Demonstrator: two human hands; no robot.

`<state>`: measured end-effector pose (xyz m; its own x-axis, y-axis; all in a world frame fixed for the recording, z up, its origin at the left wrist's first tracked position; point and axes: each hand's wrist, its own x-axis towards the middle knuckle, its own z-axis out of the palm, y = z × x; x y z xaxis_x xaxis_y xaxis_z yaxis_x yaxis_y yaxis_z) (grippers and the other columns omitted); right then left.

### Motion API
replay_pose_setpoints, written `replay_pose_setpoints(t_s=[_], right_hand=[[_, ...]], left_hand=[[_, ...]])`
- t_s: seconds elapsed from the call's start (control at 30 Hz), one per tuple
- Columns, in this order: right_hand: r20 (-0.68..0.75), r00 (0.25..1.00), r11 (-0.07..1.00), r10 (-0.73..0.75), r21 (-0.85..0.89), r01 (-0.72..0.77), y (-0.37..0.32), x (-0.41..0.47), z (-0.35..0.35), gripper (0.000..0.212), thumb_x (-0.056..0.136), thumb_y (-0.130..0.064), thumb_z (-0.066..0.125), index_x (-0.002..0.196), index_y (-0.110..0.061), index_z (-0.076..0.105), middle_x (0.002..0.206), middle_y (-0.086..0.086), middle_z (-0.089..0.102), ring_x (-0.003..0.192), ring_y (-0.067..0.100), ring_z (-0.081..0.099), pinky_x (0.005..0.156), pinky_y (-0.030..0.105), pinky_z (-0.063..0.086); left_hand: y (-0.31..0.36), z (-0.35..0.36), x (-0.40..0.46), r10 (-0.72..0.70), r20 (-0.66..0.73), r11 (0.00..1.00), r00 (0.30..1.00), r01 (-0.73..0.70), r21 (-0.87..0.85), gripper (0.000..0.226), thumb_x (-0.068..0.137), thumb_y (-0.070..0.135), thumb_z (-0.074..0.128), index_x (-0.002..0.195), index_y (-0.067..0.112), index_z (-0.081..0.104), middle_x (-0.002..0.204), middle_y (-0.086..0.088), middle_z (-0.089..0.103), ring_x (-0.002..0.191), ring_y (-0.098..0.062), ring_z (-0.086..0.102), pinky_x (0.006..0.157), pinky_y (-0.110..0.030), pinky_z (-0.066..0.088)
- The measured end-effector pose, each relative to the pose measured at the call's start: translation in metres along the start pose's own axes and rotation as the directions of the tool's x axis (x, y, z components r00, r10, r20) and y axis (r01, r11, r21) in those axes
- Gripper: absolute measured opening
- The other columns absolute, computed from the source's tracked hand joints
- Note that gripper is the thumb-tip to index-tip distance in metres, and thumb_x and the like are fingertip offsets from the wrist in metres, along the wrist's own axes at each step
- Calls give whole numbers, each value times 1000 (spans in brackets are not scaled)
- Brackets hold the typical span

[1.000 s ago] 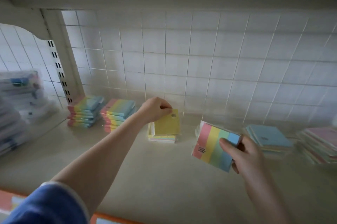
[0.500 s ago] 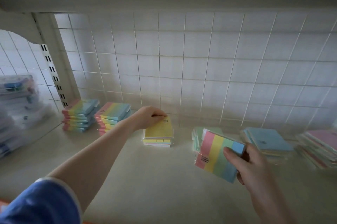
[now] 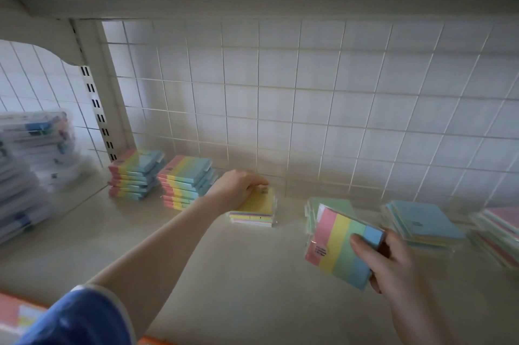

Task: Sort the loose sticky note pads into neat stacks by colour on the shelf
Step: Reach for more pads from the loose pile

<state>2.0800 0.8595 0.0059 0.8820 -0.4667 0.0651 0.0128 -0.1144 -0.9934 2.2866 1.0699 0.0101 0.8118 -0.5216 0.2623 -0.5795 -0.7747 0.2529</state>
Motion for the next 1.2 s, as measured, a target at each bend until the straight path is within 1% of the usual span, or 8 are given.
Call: replay_pose_setpoints(t_s=[0.13,0.23,0.3,0.43,0.63,0.83,0.97,1.2], right_hand=[[-69,997,999,-32,27,34,-6,2,11,10,85,-6,65,77,-5,59,48,-7,50,37,-1,44,36,12,31],[-107,994,998,-34,58,40,-12,3,29,13,86,-5,63,76,-5,57,54,1,48,31,-2,40,32,10,27],[-105,994,994,-17,109,29,-20,7,47,15,87,-5,61,73,-6,54,47,-3,46,30,-1,37,31,11,25],[-60,998,988,5,154,4,-34,20,89,13,88,-7,61,77,-7,55,43,-8,43,30,0,32,32,13,22],[58,998,984,-26,180,15,-60,35,166,17,89,-6,57,74,-9,51,34,-9,42,28,0,32,31,13,22],[171,984,992,-56,122,35,-84,54,246,12,88,-10,60,77,-10,56,58,2,45,32,1,34,32,15,24],[249,967,997,-47,67,31,-97,66,296,10,89,-12,61,80,-9,56,60,3,48,38,6,36,34,16,26],[317,948,995,28,-103,5,-101,86,364,21,89,-12,61,72,-11,49,60,5,39,47,15,34,43,24,29]], left_hand=[[3,-13,-15,143,-205,988,968,-126,95,27,92,12,49,111,15,68,109,-5,66,100,-29,59,80,-35,49],[-2,-30,-50,252,-352,966,901,-212,147,22,82,18,52,89,14,71,84,-4,67,76,-29,63,60,-32,52],[-15,-44,-77,244,-397,967,885,-193,163,26,82,25,46,86,16,71,79,-1,65,73,-25,62,57,-28,50],[-62,-63,-123,126,-446,986,886,-62,155,27,85,31,46,85,17,69,81,3,63,75,-22,62,61,-31,52],[-131,-71,-160,-67,-447,976,892,152,158,27,82,34,44,81,19,66,80,3,63,75,-23,60,53,-33,50],[-170,-64,-177,-251,-408,945,878,314,95,4,81,18,66,83,15,65,87,0,64,78,-25,59,50,-28,39],[-184,-60,-180,-461,-353,873,814,487,-17,17,90,24,51,102,18,63,100,1,61,95,-20,53,66,-29,43],[-193,-62,-181,-652,-286,747,702,660,-81,17,90,20,44,94,16,60,96,0,54,85,-17,46,66,-29,41]])
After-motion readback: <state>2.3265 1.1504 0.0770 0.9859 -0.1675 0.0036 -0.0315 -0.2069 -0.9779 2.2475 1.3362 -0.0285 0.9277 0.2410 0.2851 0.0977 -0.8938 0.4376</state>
